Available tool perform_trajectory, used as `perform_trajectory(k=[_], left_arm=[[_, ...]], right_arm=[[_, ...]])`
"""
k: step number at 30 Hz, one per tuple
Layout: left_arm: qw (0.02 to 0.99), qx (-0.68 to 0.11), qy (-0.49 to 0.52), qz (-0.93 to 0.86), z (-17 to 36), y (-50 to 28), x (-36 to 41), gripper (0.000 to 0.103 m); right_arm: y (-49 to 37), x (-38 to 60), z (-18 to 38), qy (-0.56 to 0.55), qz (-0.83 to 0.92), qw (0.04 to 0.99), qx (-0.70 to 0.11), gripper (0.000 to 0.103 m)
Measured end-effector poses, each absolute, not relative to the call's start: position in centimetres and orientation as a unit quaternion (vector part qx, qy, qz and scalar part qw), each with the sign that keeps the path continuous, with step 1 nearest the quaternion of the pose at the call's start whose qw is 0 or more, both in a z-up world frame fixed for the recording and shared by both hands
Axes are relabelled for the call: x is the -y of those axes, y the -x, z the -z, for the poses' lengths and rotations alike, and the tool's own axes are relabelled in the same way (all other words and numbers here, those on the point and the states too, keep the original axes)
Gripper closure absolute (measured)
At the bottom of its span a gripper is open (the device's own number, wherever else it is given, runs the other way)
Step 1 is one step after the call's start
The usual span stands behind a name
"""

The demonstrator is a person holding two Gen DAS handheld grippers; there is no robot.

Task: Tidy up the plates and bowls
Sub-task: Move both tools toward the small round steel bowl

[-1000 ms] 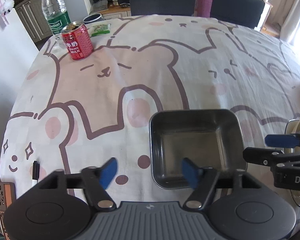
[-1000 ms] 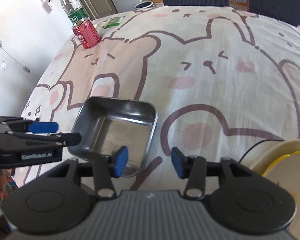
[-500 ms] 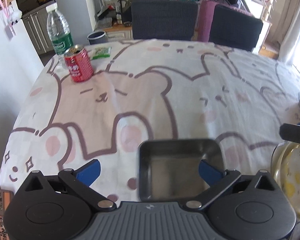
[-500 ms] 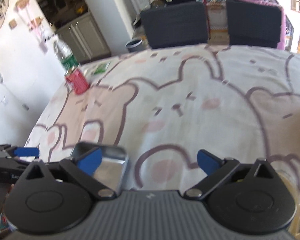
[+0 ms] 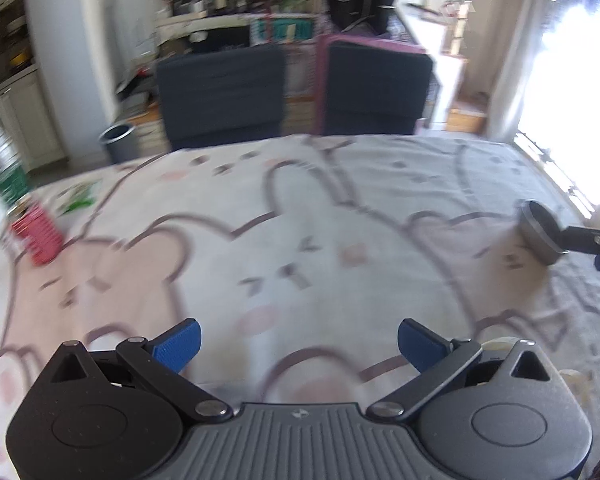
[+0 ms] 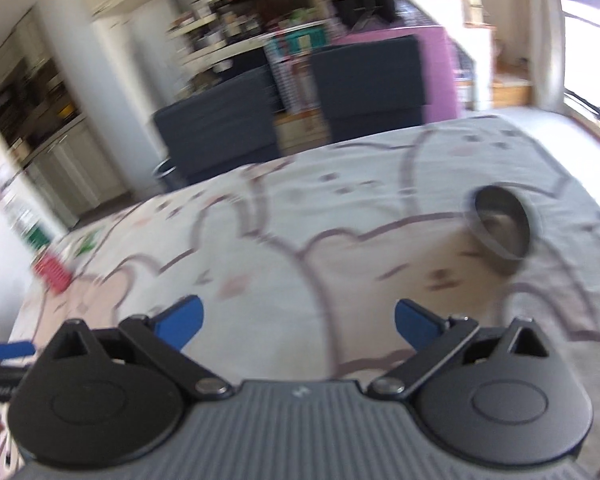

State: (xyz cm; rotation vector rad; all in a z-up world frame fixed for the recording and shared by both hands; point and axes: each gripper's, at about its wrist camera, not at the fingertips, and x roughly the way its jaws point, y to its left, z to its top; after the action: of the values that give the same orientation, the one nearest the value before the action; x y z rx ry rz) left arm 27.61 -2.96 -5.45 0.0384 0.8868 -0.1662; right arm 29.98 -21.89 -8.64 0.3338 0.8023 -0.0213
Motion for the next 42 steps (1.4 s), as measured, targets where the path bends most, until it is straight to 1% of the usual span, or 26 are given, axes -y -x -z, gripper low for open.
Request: perform_trajectory(k=[6, 11, 16, 21, 25, 30, 32, 36, 37, 38, 40, 41, 42], left_arm=[[0.900, -0.413, -0.027, 0.138, 4.9, -30.0, 10.7, 0.000], [0.888, -0.418, -0.033, 0.190, 5.0, -33.3, 17.2, 0.000], [0.880, -0.406, -0.063, 0.237, 5.6, -37.5, 24.2, 0.000], [0.872, -0.404, -0.087, 0.261, 7.6, -42.5, 29.9, 0.000], [0.858, -0.420, -0.124, 0.268, 10.5, -46.4, 33.6, 0.000], [0.840, -0.434, -0.159, 0.283, 13.5, -48.3, 36.6, 0.000], [0.839, -0.431, -0.171, 0.285, 14.3, -48.6, 37.3, 0.000], [0.848, -0.409, -0.192, 0.277, 14.6, -48.9, 37.1, 0.001], [0.851, -0.401, -0.199, 0.275, 14.4, -48.9, 36.9, 0.000], [0.849, -0.399, -0.203, 0.280, 14.3, -49.0, 36.7, 0.000], [0.846, -0.398, -0.212, 0.284, 14.3, -48.9, 36.3, 0.001], [0.844, -0.397, -0.219, 0.287, 14.3, -48.8, 36.1, 0.002], [0.842, -0.397, -0.220, 0.292, 14.3, -48.7, 36.0, 0.008]], right_arm=[[-29.7, 30.4, 9.7, -0.267, 0.123, 0.880, -0.374, 0.000], [-30.4, 35.8, 11.7, -0.301, 0.193, 0.855, -0.375, 0.000], [-31.4, 38.7, 14.1, -0.321, 0.230, 0.835, -0.384, 0.000], [-32.5, 40.5, 16.0, -0.328, 0.253, 0.824, -0.387, 0.000], [-33.8, 40.8, 17.1, -0.322, 0.253, 0.818, -0.402, 0.003], [-35.2, 40.9, 18.1, -0.312, 0.236, 0.819, -0.419, 0.004], [-35.7, 41.0, 18.7, -0.308, 0.232, 0.816, -0.431, 0.009], [-36.5, 40.5, 19.1, -0.287, 0.208, 0.815, -0.458, 0.012], [-36.8, 40.3, 19.3, -0.270, 0.205, 0.816, -0.468, 0.015], [-37.0, 40.0, 19.3, -0.251, 0.208, 0.818, -0.475, 0.020], [-37.2, 39.9, 19.1, -0.228, 0.211, 0.822, -0.477, 0.025], [-37.2, 39.9, 18.9, -0.224, 0.213, 0.825, -0.474, 0.029], [-37.2, 39.9, 18.8, -0.221, 0.214, 0.827, -0.470, 0.031]])
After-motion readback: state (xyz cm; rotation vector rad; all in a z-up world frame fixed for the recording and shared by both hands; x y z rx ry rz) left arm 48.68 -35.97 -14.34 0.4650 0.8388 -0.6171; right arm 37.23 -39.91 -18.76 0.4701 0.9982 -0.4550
